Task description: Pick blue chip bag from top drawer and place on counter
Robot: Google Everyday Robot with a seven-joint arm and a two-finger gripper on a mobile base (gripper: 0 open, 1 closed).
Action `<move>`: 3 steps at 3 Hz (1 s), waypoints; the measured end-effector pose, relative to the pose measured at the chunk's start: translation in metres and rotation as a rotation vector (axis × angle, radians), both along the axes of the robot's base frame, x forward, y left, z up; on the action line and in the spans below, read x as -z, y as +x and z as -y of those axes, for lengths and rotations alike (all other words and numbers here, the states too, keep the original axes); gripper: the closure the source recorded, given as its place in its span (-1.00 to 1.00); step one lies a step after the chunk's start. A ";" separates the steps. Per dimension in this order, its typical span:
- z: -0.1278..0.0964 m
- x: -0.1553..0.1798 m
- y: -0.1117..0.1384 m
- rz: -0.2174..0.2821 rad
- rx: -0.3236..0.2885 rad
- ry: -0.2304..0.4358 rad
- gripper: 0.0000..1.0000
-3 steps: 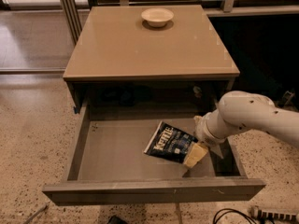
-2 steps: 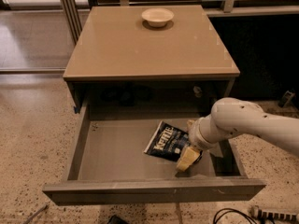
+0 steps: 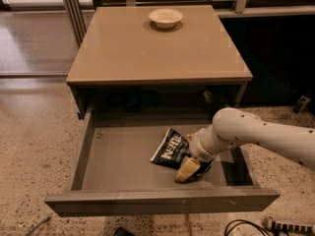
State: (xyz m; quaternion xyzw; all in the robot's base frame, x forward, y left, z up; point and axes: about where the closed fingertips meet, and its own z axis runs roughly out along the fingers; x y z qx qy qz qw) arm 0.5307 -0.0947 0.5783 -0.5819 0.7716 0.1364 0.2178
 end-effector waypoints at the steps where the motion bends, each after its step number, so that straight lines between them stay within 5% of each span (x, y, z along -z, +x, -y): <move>1: 0.000 0.000 0.000 0.000 0.000 0.000 -0.03; 2: 0.000 0.000 0.000 0.000 0.000 0.000 0.59; 3: 0.000 0.000 0.000 0.000 0.000 0.000 0.99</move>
Offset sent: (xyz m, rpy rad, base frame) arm 0.0000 0.0000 0.0000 0.0000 0.0000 0.0000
